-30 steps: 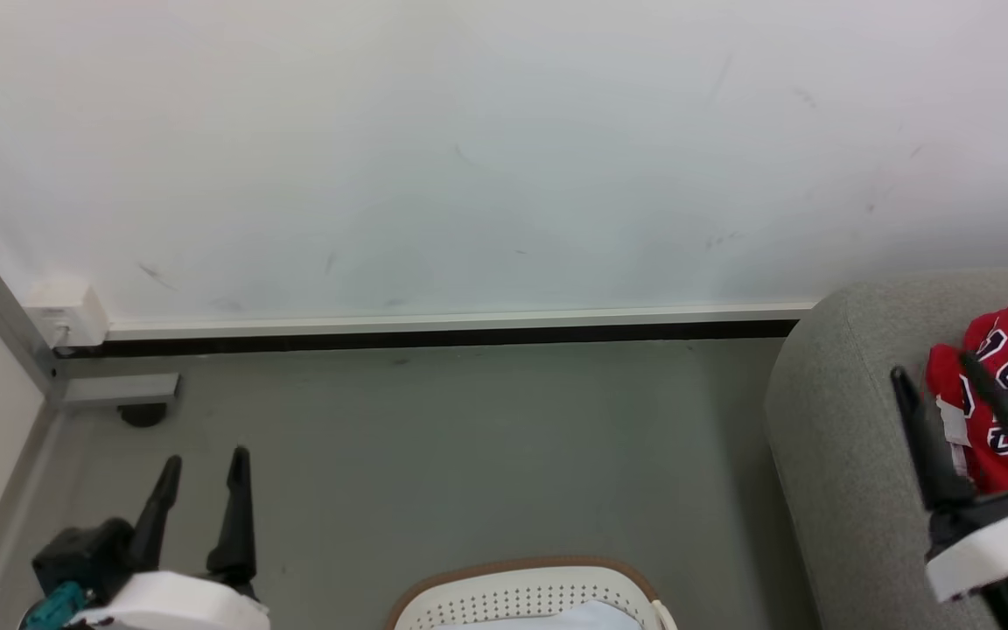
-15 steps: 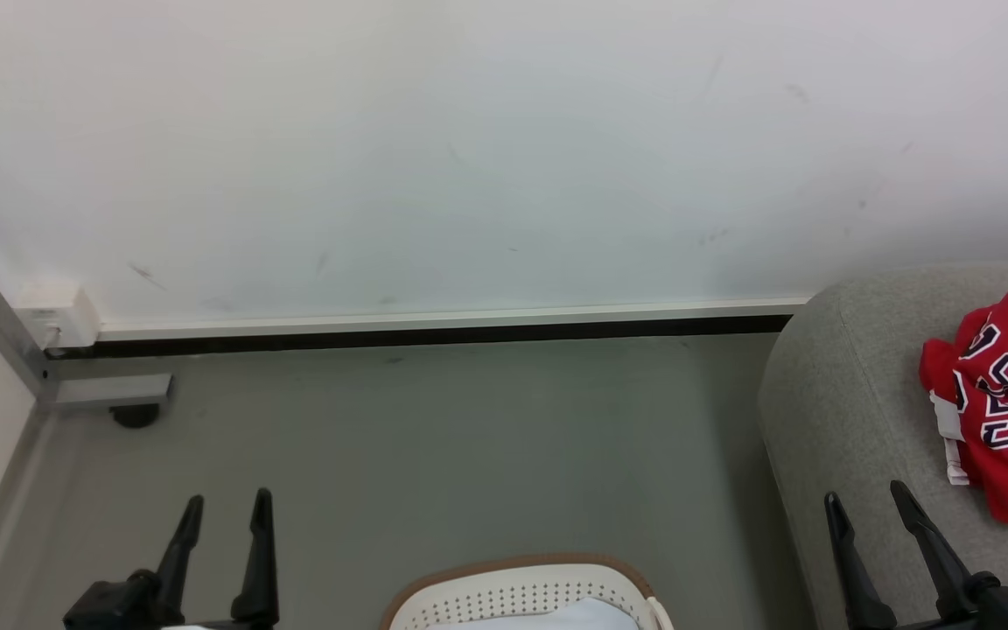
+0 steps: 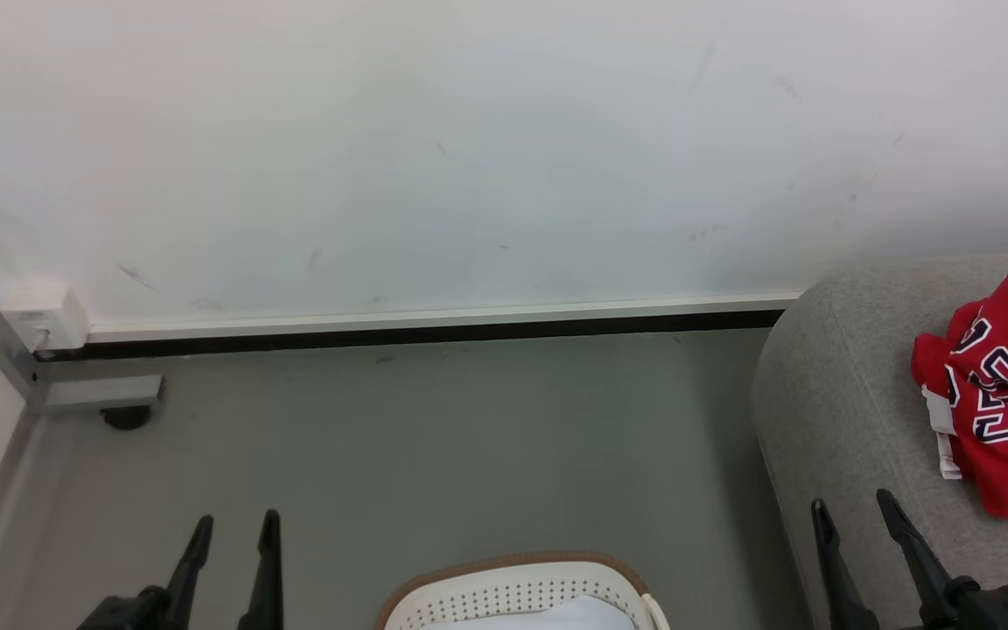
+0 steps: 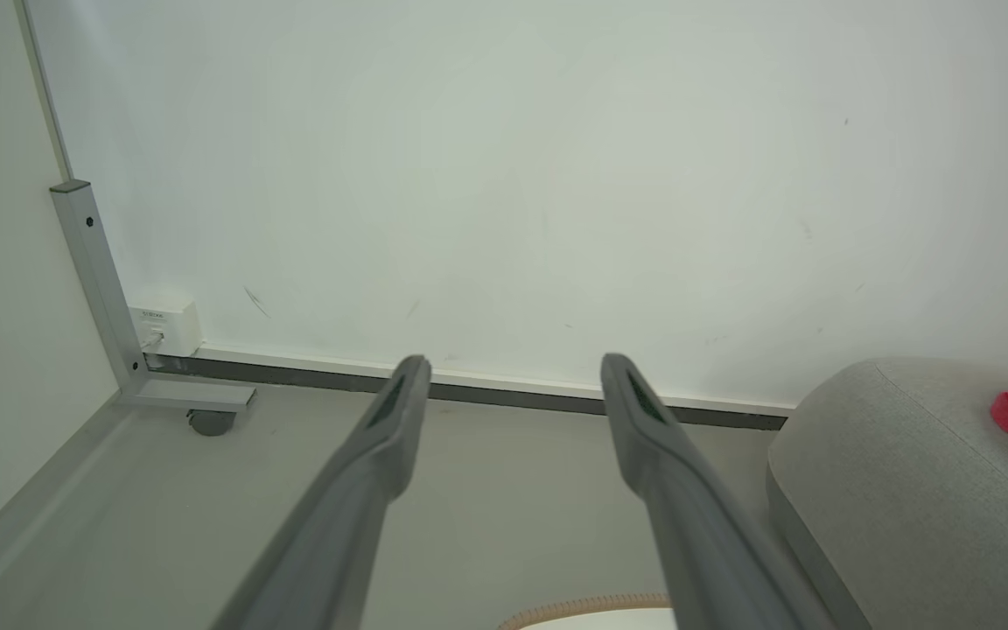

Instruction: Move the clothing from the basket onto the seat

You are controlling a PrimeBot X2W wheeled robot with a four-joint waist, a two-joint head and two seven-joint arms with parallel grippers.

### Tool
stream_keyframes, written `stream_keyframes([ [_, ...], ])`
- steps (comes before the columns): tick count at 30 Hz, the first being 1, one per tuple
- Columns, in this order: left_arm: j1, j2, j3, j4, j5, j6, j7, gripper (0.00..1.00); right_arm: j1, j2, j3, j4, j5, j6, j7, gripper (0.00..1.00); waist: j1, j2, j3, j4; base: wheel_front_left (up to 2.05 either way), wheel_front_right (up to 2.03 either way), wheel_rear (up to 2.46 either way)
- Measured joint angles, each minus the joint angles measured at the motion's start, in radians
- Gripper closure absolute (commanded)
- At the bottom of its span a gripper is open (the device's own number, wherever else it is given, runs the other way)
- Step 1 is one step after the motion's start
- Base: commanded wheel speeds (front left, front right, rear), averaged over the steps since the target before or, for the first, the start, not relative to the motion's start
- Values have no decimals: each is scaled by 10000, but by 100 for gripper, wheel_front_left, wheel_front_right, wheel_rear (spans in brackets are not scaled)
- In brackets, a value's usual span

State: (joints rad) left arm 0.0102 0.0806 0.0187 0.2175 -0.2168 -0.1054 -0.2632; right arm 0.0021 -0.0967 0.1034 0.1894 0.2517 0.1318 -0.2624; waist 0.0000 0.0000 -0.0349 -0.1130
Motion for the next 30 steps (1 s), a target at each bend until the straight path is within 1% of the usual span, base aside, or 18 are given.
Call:
stream_keyframes([
  [7,-28,-105,111,56,194,-173,0,0,-89,27,65,77,-36,0,0,0,0,0,18,32,0,0,0],
  [12,-41,-155,144,136,238,-190,0,0,-99,52,107,125,-36,0,0,0,0,0,29,52,0,0,0],
  [13,-35,-163,136,169,234,-184,2,100,-88,56,117,153,-38,2,2,100,0,0,29,52,0,0,0],
  [19,159,-307,86,675,54,-184,115,100,219,100,182,577,86,2,79,100,0,0,35,67,0,0,0],
  [23,145,-309,151,688,-671,-184,355,100,212,102,117,589,859,2,272,100,0,-1,46,102,0,0,0],
  [24,128,-311,165,685,-1060,-184,456,100,206,102,71,589,1264,2,364,100,1,0,52,120,0,0,0],
  [26,117,-311,173,681,-1254,-184,510,100,203,102,38,589,1417,2,401,100,1,0,54,128,0,0,0],
  [27,105,-311,194,669,-1609,-184,591,100,192,102,-17,591,1824,2,502,100,0,0,59,145,0,0,0],
  [30,85,-311,219,656,-2115,-184,698,100,176,102,-90,591,2355,2,604,100,1,0,68,170,0,0,0],
])
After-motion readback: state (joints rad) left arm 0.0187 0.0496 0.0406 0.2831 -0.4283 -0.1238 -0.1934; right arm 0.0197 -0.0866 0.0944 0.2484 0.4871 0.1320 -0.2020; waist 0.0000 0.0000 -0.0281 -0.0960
